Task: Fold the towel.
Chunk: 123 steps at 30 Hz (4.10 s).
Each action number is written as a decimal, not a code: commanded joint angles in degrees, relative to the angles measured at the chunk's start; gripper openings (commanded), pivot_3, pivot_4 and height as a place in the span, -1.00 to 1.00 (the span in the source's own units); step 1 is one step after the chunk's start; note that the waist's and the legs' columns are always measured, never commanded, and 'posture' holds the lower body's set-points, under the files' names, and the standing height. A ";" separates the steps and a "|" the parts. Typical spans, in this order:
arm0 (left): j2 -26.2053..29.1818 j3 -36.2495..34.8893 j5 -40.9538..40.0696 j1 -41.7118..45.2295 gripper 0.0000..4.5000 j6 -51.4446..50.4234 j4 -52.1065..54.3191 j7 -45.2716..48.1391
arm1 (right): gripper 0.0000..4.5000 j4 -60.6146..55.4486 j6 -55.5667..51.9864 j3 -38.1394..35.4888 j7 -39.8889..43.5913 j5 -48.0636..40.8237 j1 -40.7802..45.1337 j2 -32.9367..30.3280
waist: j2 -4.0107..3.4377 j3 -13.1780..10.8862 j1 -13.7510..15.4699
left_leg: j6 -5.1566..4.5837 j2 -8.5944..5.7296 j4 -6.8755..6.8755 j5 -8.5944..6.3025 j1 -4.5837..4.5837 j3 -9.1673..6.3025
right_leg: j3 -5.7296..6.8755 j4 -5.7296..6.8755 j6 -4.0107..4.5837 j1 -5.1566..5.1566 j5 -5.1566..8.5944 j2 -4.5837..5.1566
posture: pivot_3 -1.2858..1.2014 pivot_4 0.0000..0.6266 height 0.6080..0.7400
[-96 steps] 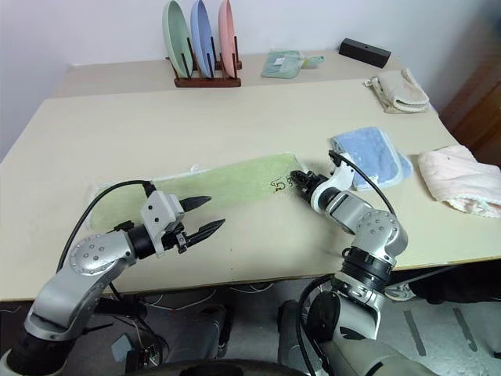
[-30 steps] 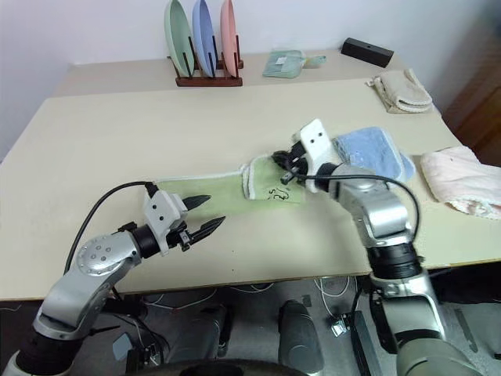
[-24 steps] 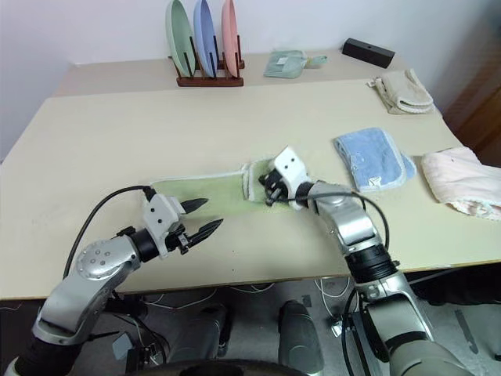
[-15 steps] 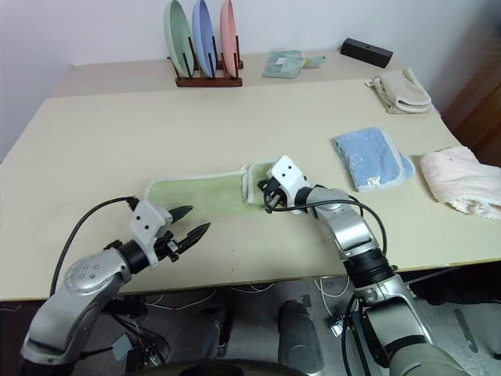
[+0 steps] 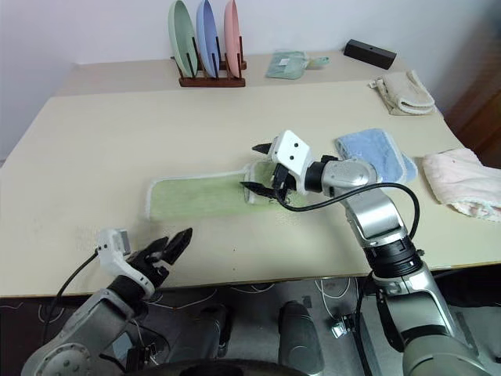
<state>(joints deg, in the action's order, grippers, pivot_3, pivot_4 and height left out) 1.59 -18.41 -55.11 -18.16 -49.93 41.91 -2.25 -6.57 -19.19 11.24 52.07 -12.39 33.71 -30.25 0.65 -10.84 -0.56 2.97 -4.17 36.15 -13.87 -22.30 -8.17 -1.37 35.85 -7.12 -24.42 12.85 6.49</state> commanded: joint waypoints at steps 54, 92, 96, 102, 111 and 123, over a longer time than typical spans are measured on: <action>37.19 32.30 27.64 30.18 -0.98 13.69 -10.59 24.41 | 0.90 -6.03 3.10 0.75 -2.69 5.96 -8.11 -2.30 | 0.13 -0.03 -0.17 | 0.02 0.00 -0.15 0.01 -0.08 0.09 | -0.04 -0.40 0.05 0.00 -0.09 -0.07 | 0.03 -0.52 1.00; 26.66 18.19 33.27 30.19 -0.97 18.97 -33.80 24.84 | -1.00 17.50 -3.40 9.91 -16.01 10.96 -1.13 18.19 | 0.09 0.01 -0.29 | 0.06 -0.01 -0.13 0.03 -0.07 0.07 | -0.03 -0.33 -0.05 -0.06 -0.23 -0.09 | 0.03 -0.52 1.00; 25.84 17.76 34.88 29.32 -0.97 20.77 -35.45 25.56 | -1.00 17.70 -2.48 8.67 -16.79 11.21 -1.44 18.22 | 0.08 0.10 -0.30 | 0.06 -0.02 -0.12 0.03 0.00 0.06 | -0.04 -0.31 -0.11 -0.01 -0.26 -0.09 | 0.03 -0.52 1.00; 23.98 9.42 27.83 28.47 -0.99 19.58 -28.98 25.44 | -0.78 10.23 -0.30 5.15 -13.58 8.30 -1.00 15.37 | 0.08 0.08 -0.35 | 0.07 -0.02 -0.11 0.04 0.00 0.05 | -0.04 -0.29 -0.11 0.00 -0.26 -0.09 | 0.03 -0.52 1.00; 26.72 -7.66 12.65 26.19 0.51 6.02 -22.39 21.09 | 1.00 -2.85 -0.96 1.72 -3.46 4.10 -2.77 4.27 | 0.10 0.06 -0.51 | 0.06 0.01 -0.14 0.03 -0.06 0.02 | -0.02 -0.31 -0.13 -0.06 -0.26 -0.09 | 0.03 -0.52 1.00; 19.44 -7.02 -0.13 29.93 0.96 -12.71 -27.90 12.37 | 1.00 -7.12 -2.03 1.22 -3.49 2.31 -4.67 2.93 | 0.16 0.04 -0.19 | 0.06 -0.01 -0.06 0.03 -0.06 0.01 | -0.02 -0.32 -0.13 0.00 -0.26 -0.07 | 0.03 -0.52 1.00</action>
<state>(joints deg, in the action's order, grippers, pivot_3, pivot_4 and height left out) 21.57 -25.50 -53.09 11.09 -60.91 13.48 11.29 -10.75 -21.49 13.80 48.77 -9.29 28.89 -27.11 0.82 -10.80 -0.75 3.03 -4.18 36.08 -13.84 -22.36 -8.16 -1.38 35.53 -7.25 -24.42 12.58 6.42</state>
